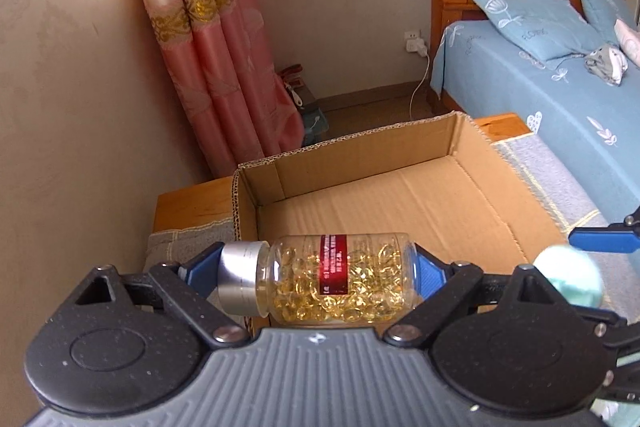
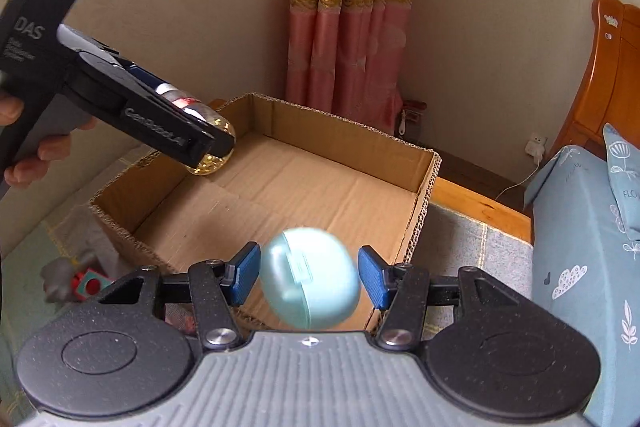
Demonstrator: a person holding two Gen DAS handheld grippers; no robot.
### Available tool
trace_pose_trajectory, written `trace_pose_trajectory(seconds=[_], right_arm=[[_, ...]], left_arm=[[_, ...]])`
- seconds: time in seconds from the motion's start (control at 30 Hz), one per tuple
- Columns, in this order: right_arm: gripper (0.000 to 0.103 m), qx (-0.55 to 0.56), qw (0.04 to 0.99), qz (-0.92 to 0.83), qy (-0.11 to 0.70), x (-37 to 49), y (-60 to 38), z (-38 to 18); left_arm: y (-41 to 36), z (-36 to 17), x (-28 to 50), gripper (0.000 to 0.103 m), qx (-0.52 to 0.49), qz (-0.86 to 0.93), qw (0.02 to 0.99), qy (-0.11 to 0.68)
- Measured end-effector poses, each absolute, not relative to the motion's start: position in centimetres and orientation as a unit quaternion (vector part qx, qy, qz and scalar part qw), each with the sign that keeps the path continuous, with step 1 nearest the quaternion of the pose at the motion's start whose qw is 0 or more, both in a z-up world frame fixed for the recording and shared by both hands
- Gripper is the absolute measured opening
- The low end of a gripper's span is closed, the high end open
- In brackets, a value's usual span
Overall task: Organize rigid objects
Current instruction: 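Carry the capsule bottle into the box with the left tool while the right drops the teal case there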
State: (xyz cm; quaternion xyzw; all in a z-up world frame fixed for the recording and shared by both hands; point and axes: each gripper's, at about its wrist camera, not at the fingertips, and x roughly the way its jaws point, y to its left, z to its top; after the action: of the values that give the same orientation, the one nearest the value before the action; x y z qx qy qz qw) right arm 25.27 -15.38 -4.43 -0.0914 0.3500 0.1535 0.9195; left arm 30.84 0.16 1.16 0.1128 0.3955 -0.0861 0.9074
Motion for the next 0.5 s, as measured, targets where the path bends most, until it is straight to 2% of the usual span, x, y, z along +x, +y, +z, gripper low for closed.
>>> trace_pose_trajectory(seconds=[0.03, 0.13, 0.17, 0.23, 0.33, 0.5], right_arm=[[0.062, -0.086, 0.92, 0.15, 0.35, 25.5, -15.5, -4.6], [0.089, -0.068, 0.926, 0.145, 0.342, 25.8, -15.9, -4.4], [0.092, -0.066, 0.928, 0.148, 0.336, 25.5, -16.1, -4.2], [0.093, -0.066, 0.929, 0.149, 0.332, 25.0, -16.3, -3.7], [0.1, -0.069, 0.931, 0.147, 0.327, 24.2, -16.6, -3.4], [0.101, -0.073, 0.932, 0.145, 0.325, 22.5, -17.3, -3.1]], left_arm=[[0.1, 0.8, 31.6, 0.093, 0.113, -0.083, 0.906, 0.4], [-0.1, 0.1, 33.4, 0.093, 0.114, -0.076, 0.901, 0.411], [-0.2, -0.1, 33.9, 0.093, 0.114, -0.074, 0.901, 0.412], [-0.3, -0.5, 34.4, 0.093, 0.113, -0.068, 0.901, 0.414], [-0.5, -0.8, 35.2, 0.093, 0.122, -0.061, 0.899, 0.417], [-0.1, -0.1, 35.0, 0.094, 0.101, -0.06, 0.903, 0.414]])
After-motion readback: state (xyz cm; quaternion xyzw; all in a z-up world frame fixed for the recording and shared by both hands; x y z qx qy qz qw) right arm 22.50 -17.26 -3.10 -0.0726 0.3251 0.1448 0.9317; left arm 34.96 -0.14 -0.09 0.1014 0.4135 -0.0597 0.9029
